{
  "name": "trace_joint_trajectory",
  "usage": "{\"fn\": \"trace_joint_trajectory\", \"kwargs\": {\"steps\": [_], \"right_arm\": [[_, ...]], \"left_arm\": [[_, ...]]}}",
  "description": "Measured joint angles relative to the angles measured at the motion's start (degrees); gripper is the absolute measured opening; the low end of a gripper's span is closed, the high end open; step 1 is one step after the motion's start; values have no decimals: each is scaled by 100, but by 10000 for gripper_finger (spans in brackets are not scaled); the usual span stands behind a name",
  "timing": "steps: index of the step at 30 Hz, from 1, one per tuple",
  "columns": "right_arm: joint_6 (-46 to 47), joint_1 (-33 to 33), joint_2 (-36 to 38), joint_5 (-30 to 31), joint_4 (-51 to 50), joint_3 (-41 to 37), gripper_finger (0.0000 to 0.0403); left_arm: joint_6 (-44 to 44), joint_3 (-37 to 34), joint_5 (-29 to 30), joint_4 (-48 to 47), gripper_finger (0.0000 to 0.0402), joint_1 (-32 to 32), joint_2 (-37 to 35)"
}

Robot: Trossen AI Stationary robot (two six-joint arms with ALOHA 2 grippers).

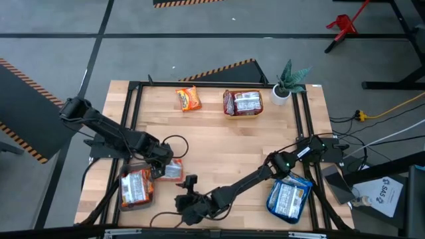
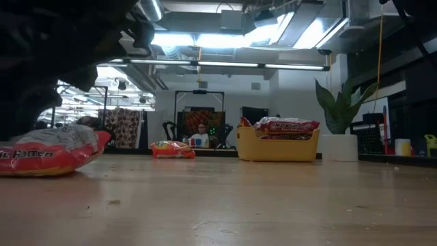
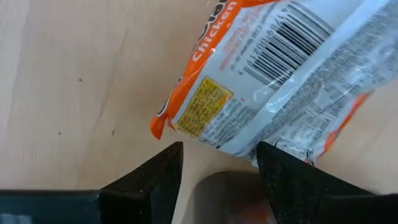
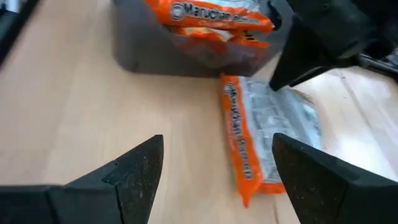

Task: Sort Maruchan noodles
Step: Put the orange noodle pack into the black bin

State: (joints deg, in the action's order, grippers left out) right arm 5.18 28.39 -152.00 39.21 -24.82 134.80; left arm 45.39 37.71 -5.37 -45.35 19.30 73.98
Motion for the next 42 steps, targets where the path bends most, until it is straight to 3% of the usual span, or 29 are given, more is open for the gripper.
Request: {"fn": "trace_joint_trajectory", "kwargs": {"steps": [4,6,11,15,19,24,30,38,42], "right_arm": [[-266,-138,0,99,-264,0,289],[90,-225,0,8,-469,0,289],[3280,-469,142,-20,-1319,9,289],[4660,-619,495,-326,-1828,31,289],[4852,-694,538,-452,-1521,15,289],[5587,-810,522,-1112,-1120,12,289],[6339,-867,494,-678,-1095,-243,289],[6509,-1014,492,-1159,612,-1052,289],[6663,-1058,481,-1131,748,-1423,289]], "left_arm": [[-200,0,5,31,201,-44,216],[-302,0,-9,60,201,-72,336],[-383,-90,-17,170,201,-82,439],[-288,-314,-76,262,201,-82,422],[-171,-564,-271,620,201,-93,393],[-93,-547,-270,706,201,-132,408],[-94,-538,-310,727,201,-209,420],[-92,-538,-306,779,201,-220,422],[-90,-538,-306,790,201,-220,424]]}}
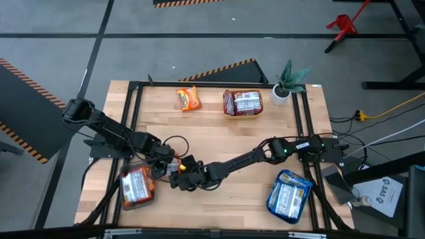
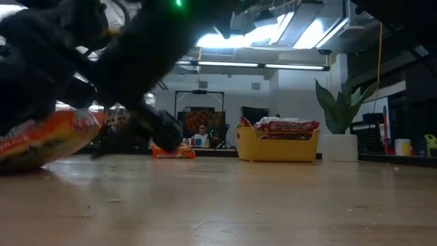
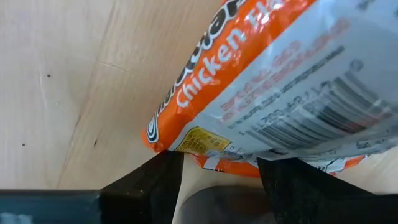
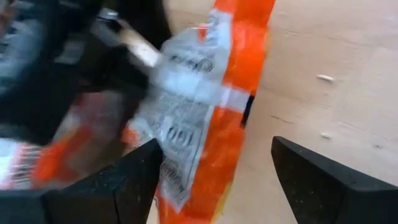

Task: Sort Maruchan noodles
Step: Put the orange noodle pack into the black bin

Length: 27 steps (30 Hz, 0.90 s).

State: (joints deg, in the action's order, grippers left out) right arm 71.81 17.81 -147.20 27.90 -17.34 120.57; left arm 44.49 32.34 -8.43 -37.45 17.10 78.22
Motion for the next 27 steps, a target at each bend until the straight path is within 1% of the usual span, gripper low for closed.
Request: {"fn": "trace_joint_trajectory", "kwargs": {"steps": [3,7,10,12,15,18,21,24,27], "right_arm": [[-110,-38,-4,57,205,-105,289],[-790,-95,-4,76,695,-165,288],[-1093,-144,-4,-62,1098,-155,271],[-1060,-189,-4,-186,1072,-157,245],[-935,-248,-4,-411,972,-157,189],[-888,-252,-4,-464,967,-157,129],[-905,-252,-4,-505,1061,-157,79],[-914,-250,11,-625,1124,-157,52],[-920,-246,67,-773,1149,-152,44]], "left_arm": [[4,0,9,6,201,0,0],[35,-2,9,20,201,0,0],[37,-2,9,48,201,0,2],[37,1,7,50,201,0,4],[35,67,13,31,201,0,5],[-43,144,28,-83,201,-1,-9],[-90,287,-64,-416,201,-20,-27],[-204,541,-74,-861,201,-22,-33],[-393,843,18,-1339,201,-18,-91]]}}
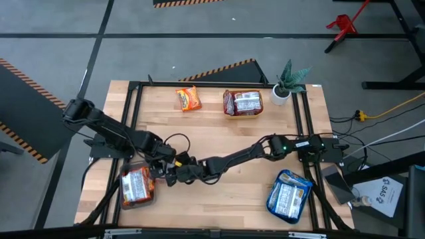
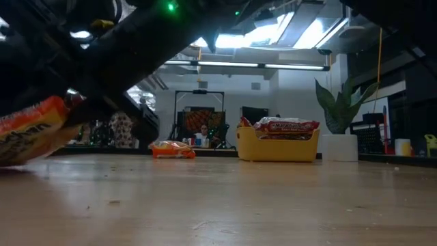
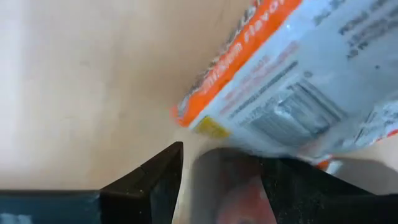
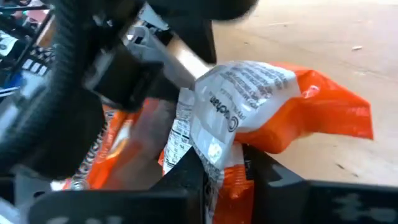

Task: Sort Maruchan noodles
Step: Put the orange noodle pack into the black bin

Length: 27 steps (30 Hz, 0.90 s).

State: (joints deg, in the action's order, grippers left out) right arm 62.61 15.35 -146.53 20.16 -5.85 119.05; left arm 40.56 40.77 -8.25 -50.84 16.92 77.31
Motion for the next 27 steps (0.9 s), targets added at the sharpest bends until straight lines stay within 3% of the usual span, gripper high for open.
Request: {"fn": "trace_joint_trajectory", "kwargs": {"steps": [8,15,22,27], "right_arm": [[-431,0,408,43,-575,19,33],[-1144,0,675,120,-1139,19,17],[-2879,-39,686,-320,41,17,17],[-4064,-142,681,-180,223,317,17]], "left_arm": [[-394,938,490,-1180,201,-33,-91],[-646,1929,551,-2216,201,-235,-469],[-388,3234,572,-3476,201,-314,-1112],[222,4146,683,-3527,201,-314,-1687]]}}
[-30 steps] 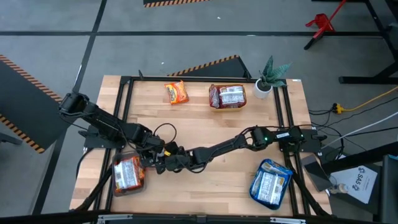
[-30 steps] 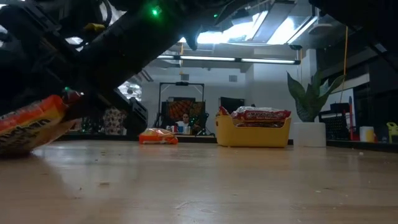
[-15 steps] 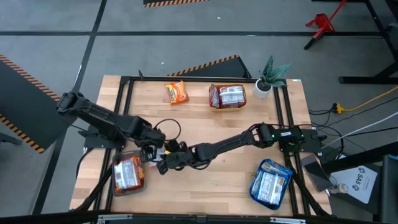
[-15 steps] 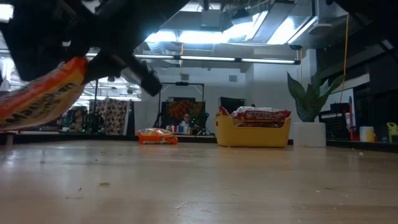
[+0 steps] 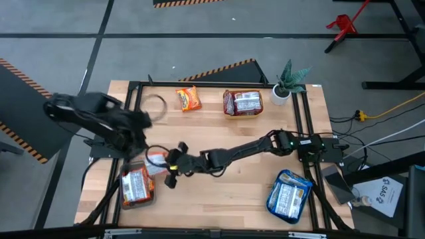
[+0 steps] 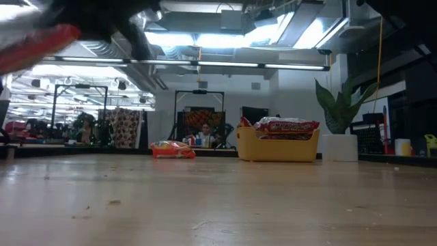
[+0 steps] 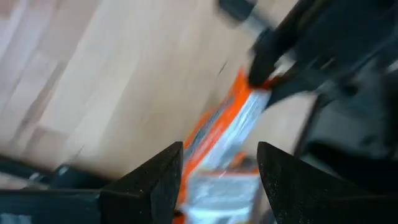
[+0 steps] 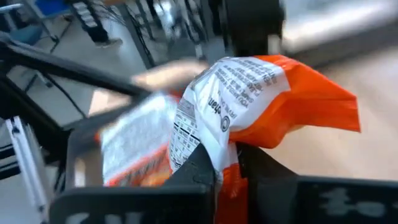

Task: Sort Maruchan noodles
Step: Put the orange noodle pack into the black bin

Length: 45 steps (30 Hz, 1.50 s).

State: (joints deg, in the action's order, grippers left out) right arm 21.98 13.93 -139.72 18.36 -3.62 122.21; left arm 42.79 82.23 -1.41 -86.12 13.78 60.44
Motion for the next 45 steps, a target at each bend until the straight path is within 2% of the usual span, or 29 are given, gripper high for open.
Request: {"fn": "trace_joint_trajectory", "kwargs": {"steps": [6,8,14,18,25,30,40,45], "right_arm": [[-2607,-261,8,-199,657,197,17],[-3270,-381,4,-472,898,197,17],[-4186,-684,-140,-1703,1257,199,17],[-4351,-691,-387,-1977,1790,199,17],[-4349,-588,-699,-2231,1996,190,17],[-4508,-565,-693,-1386,1367,197,17],[-4653,-365,-623,-1400,480,270,17],[-4639,-135,-600,-1376,-685,723,16]], "left_arm": [[441,605,584,244,201,0,-625],[593,665,753,244,201,0,-807],[853,672,1280,264,201,0,-1234],[966,672,1576,261,201,0,-1401],[962,672,1971,257,201,0,-1483],[928,671,2024,257,201,1,-1477],[946,361,1988,258,201,2,-1477],[953,252,1983,261,201,2,-1477]]}}
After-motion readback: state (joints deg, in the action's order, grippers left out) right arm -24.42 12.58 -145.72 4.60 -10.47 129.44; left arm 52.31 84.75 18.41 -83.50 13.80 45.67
